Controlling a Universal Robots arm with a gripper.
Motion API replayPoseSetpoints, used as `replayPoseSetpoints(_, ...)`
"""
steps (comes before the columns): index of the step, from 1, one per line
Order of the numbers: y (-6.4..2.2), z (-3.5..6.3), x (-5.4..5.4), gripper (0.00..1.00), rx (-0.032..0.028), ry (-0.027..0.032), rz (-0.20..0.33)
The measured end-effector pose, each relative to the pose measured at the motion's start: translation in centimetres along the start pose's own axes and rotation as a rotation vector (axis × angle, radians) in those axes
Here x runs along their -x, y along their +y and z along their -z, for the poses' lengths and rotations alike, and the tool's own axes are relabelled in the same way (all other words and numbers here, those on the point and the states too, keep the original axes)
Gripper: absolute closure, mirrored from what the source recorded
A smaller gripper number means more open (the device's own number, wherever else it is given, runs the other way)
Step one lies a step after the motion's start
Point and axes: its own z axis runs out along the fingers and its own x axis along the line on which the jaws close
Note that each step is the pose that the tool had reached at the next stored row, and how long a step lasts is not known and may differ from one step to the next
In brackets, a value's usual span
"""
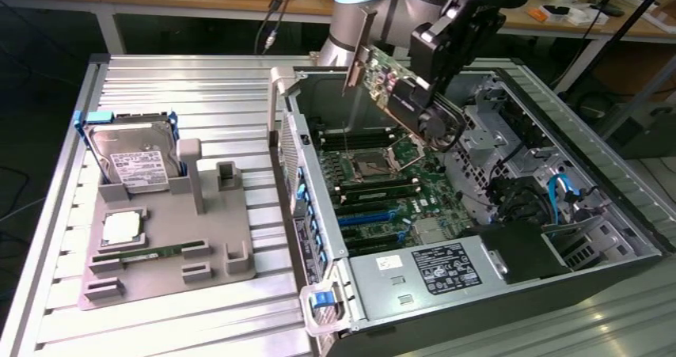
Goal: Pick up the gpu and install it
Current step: 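Pick up the gpu and move the gpu toward the slot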
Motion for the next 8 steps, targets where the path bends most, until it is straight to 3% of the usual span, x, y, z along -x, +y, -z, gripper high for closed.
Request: replayPoseSetpoints(8, -0.14, -0.12, 0.24, 0.73, -0.0007, 0.0056, 0.119)
